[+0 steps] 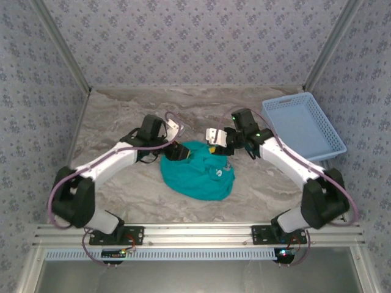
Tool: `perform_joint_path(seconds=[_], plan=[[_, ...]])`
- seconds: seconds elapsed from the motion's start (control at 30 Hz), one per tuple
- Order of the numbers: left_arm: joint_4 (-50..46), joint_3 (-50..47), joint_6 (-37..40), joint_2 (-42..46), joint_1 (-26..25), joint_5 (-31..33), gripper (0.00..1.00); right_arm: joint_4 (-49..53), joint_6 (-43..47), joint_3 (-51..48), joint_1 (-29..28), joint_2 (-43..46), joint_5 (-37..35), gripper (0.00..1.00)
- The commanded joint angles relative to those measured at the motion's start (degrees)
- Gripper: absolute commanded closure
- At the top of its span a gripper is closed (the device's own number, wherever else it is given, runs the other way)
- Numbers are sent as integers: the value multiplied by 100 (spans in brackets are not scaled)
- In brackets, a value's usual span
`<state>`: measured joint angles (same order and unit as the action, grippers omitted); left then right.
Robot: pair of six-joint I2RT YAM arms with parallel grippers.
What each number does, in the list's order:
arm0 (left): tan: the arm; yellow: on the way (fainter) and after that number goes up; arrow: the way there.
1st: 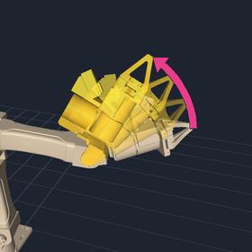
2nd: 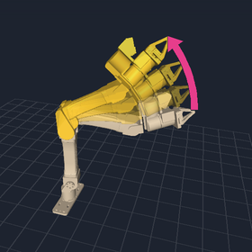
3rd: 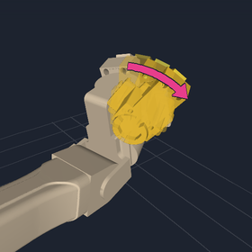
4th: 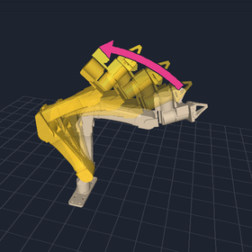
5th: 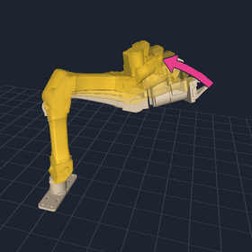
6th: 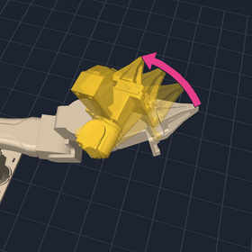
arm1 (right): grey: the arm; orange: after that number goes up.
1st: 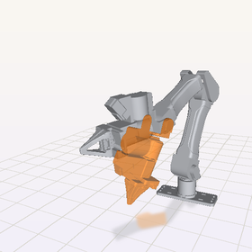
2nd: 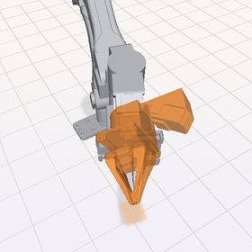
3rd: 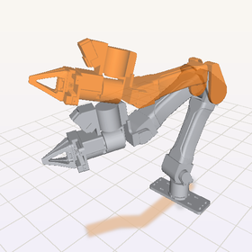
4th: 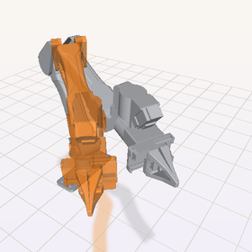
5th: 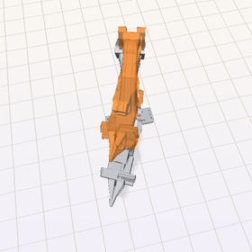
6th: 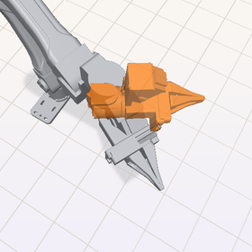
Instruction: Fold the inside-out t-shirt
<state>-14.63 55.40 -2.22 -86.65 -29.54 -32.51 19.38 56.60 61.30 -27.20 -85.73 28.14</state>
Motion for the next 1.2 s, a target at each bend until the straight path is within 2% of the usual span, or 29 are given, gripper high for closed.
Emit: perform_joint_path(seconds=[0.0, 0.07, 0.1, 0.2, 0.23, 0.27, 0.3, 0.33, 0.43, 0.53, 0.67, 0.7, 0.73, 0.77, 0.8, 0.83, 0.97, 1.03, 1.17], plan=[[-25, 39, 184, -404, -34, 184, 53, 93, -46, 118, 60, -575, 214, 54], [-115, 48, 259, -530, -95, 511, 53, 107, -28, 112, 49, -784, 146, 57], [-185, 64, 327, -596, -117, 672, 53, 199, 67, 113, 22, -836, 88, 64], [-380, 180, 429, -733, -97, 884, 56, 483, 236, 174, -22, -774, 47, 100], [-470, 249, 491, -762, -88, 850, 61, 461, 285, 132, -16, -666, 56, 100], [-598, 377, 578, -787, -55, 731, 72, 382, 354, 53, -9, -488, 80, 100], [-698, 504, 652, -772, 7, 570, 90, 268, 397, -31, 33, -254, 165, 100], [-777, 606, 692, -730, 76, 399, 100, 143, 361, -95, 91, -30, 302, 100], [-766, 870, 445, -285, 363, -173, 100, -177, -72, -89, 445, 676, 812, 100], [-385, 877, -75, 507, 722, -593, 100, -71, -358, 85, 794, 1286, 1177, 100], [-5, 349, -169, 1417, 1050, -69, 100, 35, -841, -33, 1224, 1876, 1552, 100], [128, 188, -119, 1448, 1113, -320, 100, 16, -896, -218, 1260, 1999, 1604, 100], [189, 105, -29, 1399, 1134, -782, 95, -84, -933, -430, 1261, 2078, 1636, 100], [290, 50, -9, 1295, 1080, -1340, 79, -249, -962, -710, 1251, 2142, 1658, 100], [470, -18, -95, 1165, 930, -1669, 71, -389, -960, -951, 1212, 2165, 1706, 100], [610, -54, -120, 1041, 704, -1705, 66, -519, -913, -1166, 1144, 2175, 1822, 100], [939, 85, 131, 395, -148, -1186, 58, -601, -655, -1320, 790, 1951, 2013, 100], [1097, 360, -66, -117, -337, -866, 56, -242, -376, -1046, 648, 1713, 1982, 100], [962, 774, -112, -889, -398, -298, 52, 32, -55, -633, 518, 1542, 2291, 100]])
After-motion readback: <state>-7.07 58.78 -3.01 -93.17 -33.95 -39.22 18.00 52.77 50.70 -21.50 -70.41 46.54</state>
